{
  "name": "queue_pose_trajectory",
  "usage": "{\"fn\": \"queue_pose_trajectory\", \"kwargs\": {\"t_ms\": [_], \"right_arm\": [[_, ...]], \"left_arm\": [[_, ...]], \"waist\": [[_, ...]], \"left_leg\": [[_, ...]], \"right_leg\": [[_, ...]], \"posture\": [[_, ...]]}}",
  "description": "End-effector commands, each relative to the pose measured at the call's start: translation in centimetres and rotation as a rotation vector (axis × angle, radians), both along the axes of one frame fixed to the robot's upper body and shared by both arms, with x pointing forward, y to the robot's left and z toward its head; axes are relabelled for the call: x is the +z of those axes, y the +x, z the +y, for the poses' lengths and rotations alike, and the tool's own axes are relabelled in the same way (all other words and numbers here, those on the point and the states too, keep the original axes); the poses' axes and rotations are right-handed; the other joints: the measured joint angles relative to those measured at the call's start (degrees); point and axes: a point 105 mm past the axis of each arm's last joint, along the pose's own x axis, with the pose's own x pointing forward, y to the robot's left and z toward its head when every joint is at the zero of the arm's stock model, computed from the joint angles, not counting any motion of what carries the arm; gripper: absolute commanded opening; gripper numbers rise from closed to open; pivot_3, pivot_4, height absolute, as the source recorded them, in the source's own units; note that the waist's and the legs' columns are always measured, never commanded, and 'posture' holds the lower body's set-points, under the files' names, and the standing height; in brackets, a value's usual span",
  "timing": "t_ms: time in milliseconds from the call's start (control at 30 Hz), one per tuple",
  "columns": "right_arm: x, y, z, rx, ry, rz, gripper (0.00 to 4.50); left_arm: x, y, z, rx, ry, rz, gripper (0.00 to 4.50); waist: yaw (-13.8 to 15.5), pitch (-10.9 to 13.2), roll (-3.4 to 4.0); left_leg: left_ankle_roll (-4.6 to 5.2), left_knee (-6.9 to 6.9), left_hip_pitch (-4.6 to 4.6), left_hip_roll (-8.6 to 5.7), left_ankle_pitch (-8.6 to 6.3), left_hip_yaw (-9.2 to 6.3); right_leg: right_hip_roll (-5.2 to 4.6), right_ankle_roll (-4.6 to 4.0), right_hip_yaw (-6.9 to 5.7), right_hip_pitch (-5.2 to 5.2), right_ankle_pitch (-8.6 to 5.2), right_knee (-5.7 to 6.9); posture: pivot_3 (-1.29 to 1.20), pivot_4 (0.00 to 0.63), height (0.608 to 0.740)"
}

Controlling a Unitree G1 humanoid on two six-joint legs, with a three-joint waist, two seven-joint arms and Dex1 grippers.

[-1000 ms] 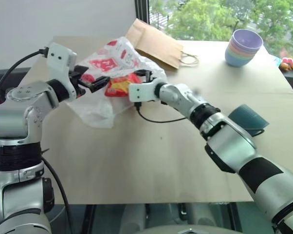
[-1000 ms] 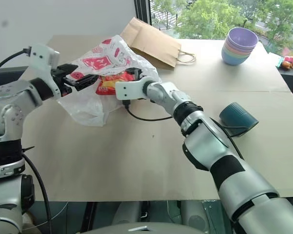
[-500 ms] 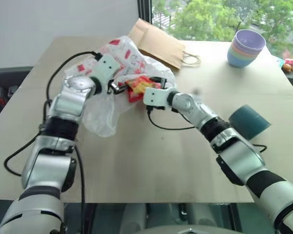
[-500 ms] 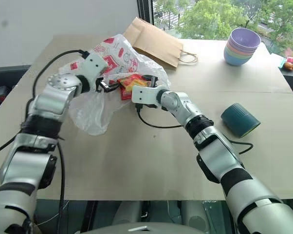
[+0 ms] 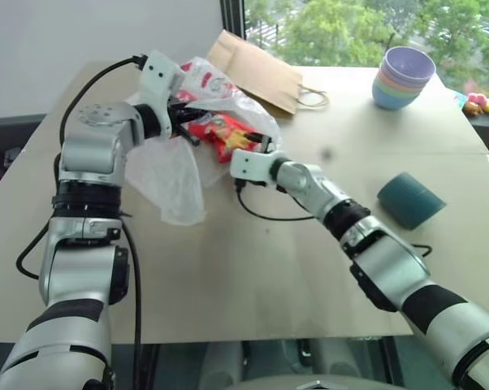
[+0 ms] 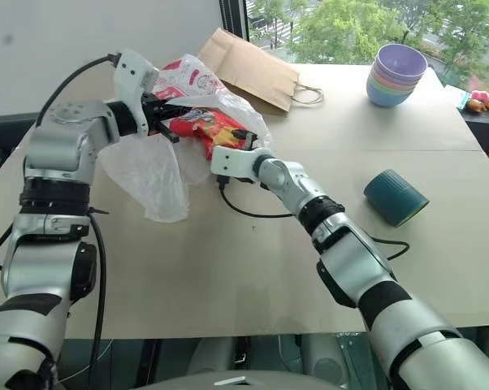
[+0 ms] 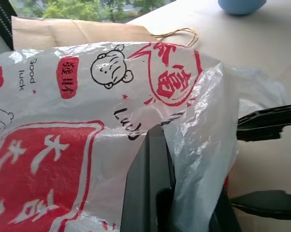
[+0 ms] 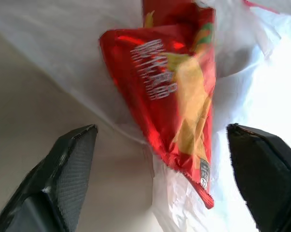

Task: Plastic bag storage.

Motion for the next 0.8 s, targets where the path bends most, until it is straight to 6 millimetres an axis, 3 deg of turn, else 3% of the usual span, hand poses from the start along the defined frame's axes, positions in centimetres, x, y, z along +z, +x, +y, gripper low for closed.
{"fn": "queue_pose_trajectory", "kwargs": {"t_ms": [33,200,300,367,500,600,700,733,800], "right_arm": [[1.9,-0.3,1.8,0.022,0.033,-0.035,2.20],[3.2,-2.3,5.7,0.123,0.088,-0.002,0.06],[4.1,-5.5,8.7,0.318,0.196,0.113,0.02],[4.6,-6.8,9.3,0.417,0.277,0.201,0.02],[3.7,-6.5,6.8,0.479,0.269,0.247,0.02],[3.6,-5.7,2.9,0.458,0.270,0.216,0.72],[4.1,-6.0,-1.3,0.426,0.293,0.190,2.11],[4.4,-6.4,-2.7,0.403,0.312,0.197,2.36],[5.0,-7.4,-4.7,0.365,0.334,0.203,3.25]], "left_arm": [[1.7,-0.8,0.2,-0.004,-0.027,-0.051,0.00],[2.0,-1.7,-0.6,-0.037,-0.069,-0.050,0.00],[2.3,-2.2,-0.8,-0.049,-0.116,-0.046,0.00],[2.4,-2.6,-1.2,-0.075,-0.153,-0.034,0.00],[2.5,-3.4,-2.2,-0.135,-0.248,0.011,0.00],[3.0,-4.5,-3.8,-0.236,-0.362,0.068,0.00],[3.5,-6.0,-5.1,-0.364,-0.483,0.151,0.00],[3.4,-6.4,-5.1,-0.391,-0.506,0.174,0.00],[3.3,-6.5,-5.0,-0.406,-0.538,0.200,0.00]], "waist": [[-0.01,0.00,0.00],[-0.02,0.00,0.00],[0.17,0.00,0.01],[0.17,0.01,0.01],[0.16,-0.01,-0.01],[0.41,0.00,0.00],[1.54,0.00,-0.01],[1.74,0.00,-0.01],[1.70,0.00,-0.01]], "left_leg": [[0.03,0.00,0.01,0.00,-0.02,-0.02],[-0.04,0.00,-0.01,0.00,0.02,-0.06],[-0.05,-0.01,-0.03,-0.01,0.02,-0.08],[-0.04,-0.01,-0.03,-0.02,0.02,-0.09],[-0.05,-0.01,-0.02,-0.01,0.02,-0.13],[-0.04,0.00,-0.03,-0.02,0.02,-0.16],[-0.03,0.22,-0.18,-0.04,0.01,-0.29],[-0.03,0.24,-0.19,-0.04,0.01,-0.36],[0.00,0.34,-0.21,-0.05,0.00,-0.60]], "right_leg": [[0.00,0.00,-0.01,0.00,0.00,0.04],[0.00,0.00,-0.03,0.00,0.00,0.04],[-0.02,0.00,-0.05,0.00,0.00,0.00],[-0.04,0.00,-0.06,0.02,0.00,-0.02],[-0.03,0.00,-0.08,0.02,0.00,0.01],[-0.04,0.00,-0.10,0.05,0.01,0.08],[-0.07,0.02,-0.17,0.06,0.01,0.16],[-0.08,0.02,-0.16,0.07,0.01,0.26],[-0.08,0.02,-0.18,0.06,0.01,0.37]], "posture": [[0.00,0.150,0.740],[0.00,0.150,0.740],[0.00,0.150,0.740],[0.00,0.150,0.740],[0.00,0.150,0.740],[0.00,0.150,0.740],[0.00,0.150,0.740],[0.00,0.150,0.740],[0.00,0.150,0.740]]}}
